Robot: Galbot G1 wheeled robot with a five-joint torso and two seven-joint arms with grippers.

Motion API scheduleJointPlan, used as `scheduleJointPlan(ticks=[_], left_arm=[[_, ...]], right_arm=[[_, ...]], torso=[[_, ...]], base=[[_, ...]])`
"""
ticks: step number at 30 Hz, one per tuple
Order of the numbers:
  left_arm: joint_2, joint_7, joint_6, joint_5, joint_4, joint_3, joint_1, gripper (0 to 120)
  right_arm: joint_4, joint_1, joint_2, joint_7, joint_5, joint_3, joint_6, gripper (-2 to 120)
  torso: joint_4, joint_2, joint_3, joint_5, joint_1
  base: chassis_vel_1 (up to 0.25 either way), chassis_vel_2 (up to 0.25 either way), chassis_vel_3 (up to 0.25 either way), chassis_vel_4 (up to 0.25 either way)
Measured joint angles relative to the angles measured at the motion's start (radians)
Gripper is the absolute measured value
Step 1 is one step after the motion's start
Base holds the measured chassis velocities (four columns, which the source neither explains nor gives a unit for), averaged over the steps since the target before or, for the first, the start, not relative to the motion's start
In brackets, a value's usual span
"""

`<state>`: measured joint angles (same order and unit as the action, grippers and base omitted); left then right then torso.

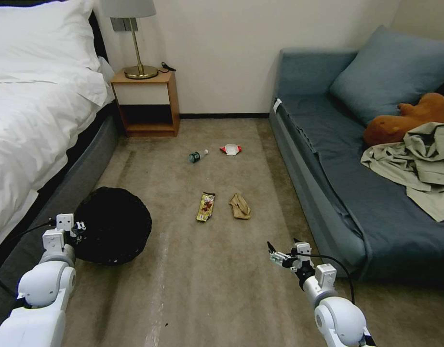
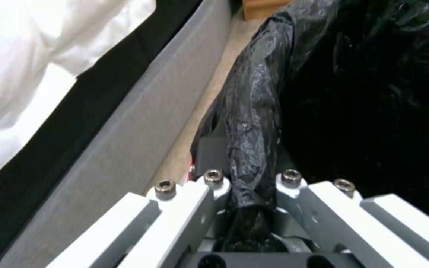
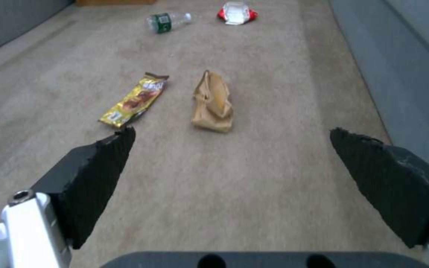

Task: Pick up the trash bin, then pick up the garbage on the floor and place it into the trash bin.

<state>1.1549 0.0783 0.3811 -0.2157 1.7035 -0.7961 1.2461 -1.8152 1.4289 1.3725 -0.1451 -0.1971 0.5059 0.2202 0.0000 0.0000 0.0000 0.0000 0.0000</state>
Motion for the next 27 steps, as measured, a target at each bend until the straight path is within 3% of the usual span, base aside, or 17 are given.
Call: scheduleJointPlan(ticks=[27], left_arm=[[0.003, -0.01, -0.025, -0.013, -0.001, -0.026, 0.045, 4]], right_arm=[[0.015, 0.007, 0.013, -0.011, 0.035, -0.018, -0.008, 100]], torso=[[0.0001, 0.0, 0.0, -0.0003, 0.0]], base=[[-0.137, 0.143, 0.14, -0.136]])
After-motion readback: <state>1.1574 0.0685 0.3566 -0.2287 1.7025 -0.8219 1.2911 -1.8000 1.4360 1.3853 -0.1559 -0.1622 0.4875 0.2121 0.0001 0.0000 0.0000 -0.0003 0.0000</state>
